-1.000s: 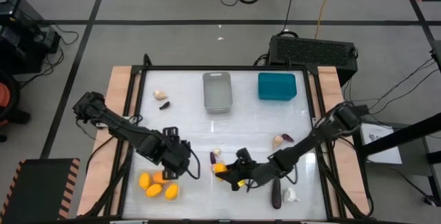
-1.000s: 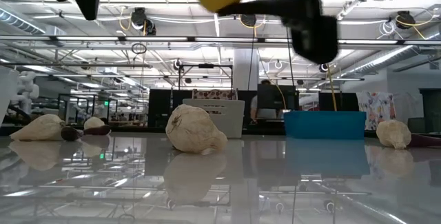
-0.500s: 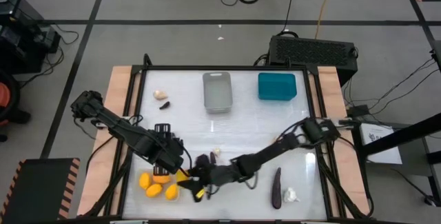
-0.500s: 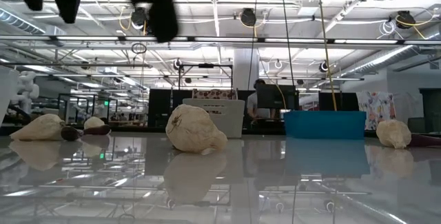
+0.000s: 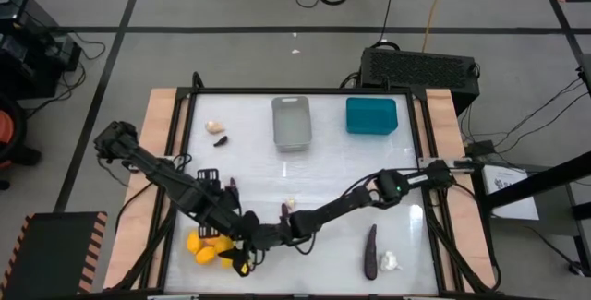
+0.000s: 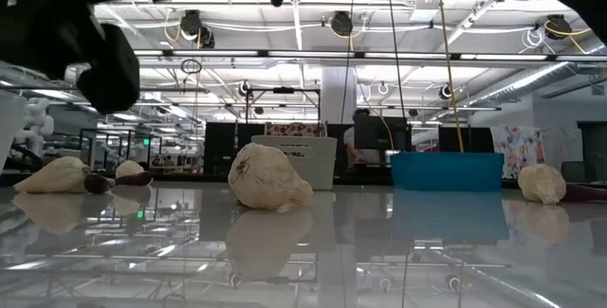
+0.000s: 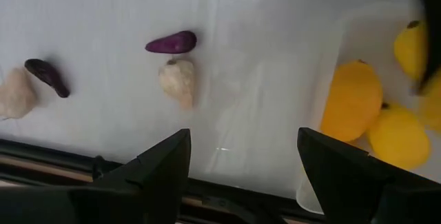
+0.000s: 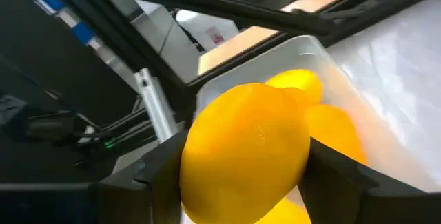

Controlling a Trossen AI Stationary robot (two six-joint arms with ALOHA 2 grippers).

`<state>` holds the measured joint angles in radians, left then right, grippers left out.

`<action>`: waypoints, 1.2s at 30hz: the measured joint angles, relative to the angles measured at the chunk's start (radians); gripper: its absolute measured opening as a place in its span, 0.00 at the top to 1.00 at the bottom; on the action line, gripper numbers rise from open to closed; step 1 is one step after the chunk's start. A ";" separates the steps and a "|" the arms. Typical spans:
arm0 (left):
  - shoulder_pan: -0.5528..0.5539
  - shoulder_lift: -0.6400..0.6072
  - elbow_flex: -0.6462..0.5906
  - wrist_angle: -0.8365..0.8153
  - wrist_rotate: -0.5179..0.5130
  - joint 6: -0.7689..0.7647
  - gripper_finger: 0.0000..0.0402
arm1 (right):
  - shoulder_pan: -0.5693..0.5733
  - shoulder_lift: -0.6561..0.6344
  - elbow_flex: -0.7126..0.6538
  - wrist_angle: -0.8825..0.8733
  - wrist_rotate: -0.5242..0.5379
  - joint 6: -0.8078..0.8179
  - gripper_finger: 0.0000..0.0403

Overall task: Sort produce into baskets
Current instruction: Put the lemon into the transparent bin, then put the garlic into the white bin

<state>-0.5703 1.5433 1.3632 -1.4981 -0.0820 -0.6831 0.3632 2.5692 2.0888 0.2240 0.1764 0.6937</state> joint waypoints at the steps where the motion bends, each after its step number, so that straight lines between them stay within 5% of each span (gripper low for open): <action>1: -0.006 -0.002 0.000 -0.001 0.000 -0.011 0.32 | -0.004 0.000 0.000 -0.004 0.000 0.000 0.43; 13: -0.030 -0.005 0.000 -0.001 -0.039 -0.019 0.32 | -0.020 -0.001 0.001 -0.035 -0.010 0.025 0.29; 23: -0.031 -0.005 -0.006 0.025 -0.080 -0.017 0.32 | -0.073 -0.050 0.001 -0.143 -0.275 0.105 0.32; 36: -0.030 -0.039 -0.062 0.118 -0.139 -0.019 0.32 | -0.116 -0.280 0.003 -1.006 -0.288 -0.036 0.39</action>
<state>-0.6003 1.5043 1.3014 -1.3803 -0.2213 -0.7021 0.2471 2.2892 2.0914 -0.7822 -0.1117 0.6579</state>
